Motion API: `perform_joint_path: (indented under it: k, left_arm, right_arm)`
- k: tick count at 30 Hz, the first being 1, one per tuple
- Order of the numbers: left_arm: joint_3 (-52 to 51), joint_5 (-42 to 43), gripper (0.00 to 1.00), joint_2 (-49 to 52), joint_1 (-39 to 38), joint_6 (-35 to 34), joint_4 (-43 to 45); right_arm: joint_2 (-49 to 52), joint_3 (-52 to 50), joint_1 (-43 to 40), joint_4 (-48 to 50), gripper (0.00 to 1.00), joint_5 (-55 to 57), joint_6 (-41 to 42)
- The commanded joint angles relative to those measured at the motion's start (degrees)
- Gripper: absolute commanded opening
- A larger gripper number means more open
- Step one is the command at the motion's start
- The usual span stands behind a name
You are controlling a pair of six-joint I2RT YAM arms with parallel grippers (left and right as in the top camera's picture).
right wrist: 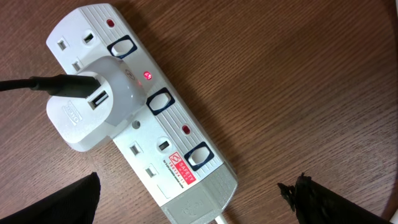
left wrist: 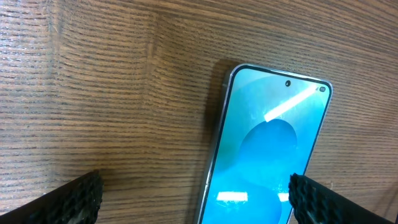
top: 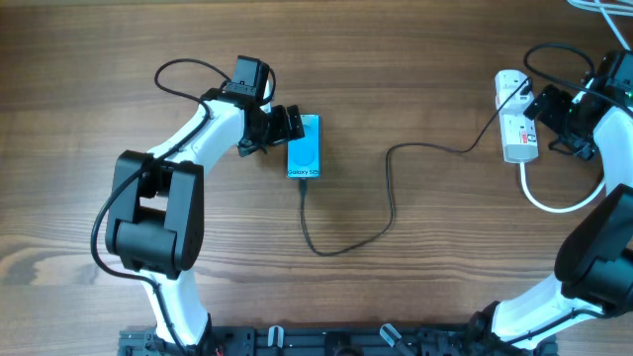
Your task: Plug charger to phone and switch on socket
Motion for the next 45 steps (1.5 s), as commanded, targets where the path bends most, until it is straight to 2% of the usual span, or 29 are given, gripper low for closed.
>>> perform_joint_path:
  k: [1, 12, 16, 26, 33, 45]
  left_arm:
    - [0.0, -0.5, 1.0, 0.3, 0.0, 0.1, 0.0]
    - [0.0, -0.5, 1.0, 0.3, 0.0, 0.1, 0.0]
    - [0.0, -0.5, 1.0, 0.3, 0.0, 0.1, 0.0]
    - [0.0, -0.5, 1.0, 0.3, 0.0, 0.1, 0.0]
    - [0.0, -0.5, 1.0, 0.3, 0.0, 0.1, 0.0]
    - [0.0, -0.5, 1.0, 0.3, 0.0, 0.1, 0.0]
  right_arm:
    - [-0.3, 0.0, 0.1, 0.3, 1.0, 1.2, -1.0]
    - [0.4, -0.1, 0.1, 0.5, 1.0, 1.2, -1.0]
    - [-2.2, -0.1, 0.4, 0.4, 1.0, 1.2, -1.0]
    - [-23.4, -0.1, 2.1, 0.5, 1.0, 1.2, -1.0]
    - [-31.1, -0.1, 2.8, 0.2, 1.0, 1.2, -1.0]
    - [-31.8, -0.6, 16.8, -0.2, 1.0, 1.2, -1.0]
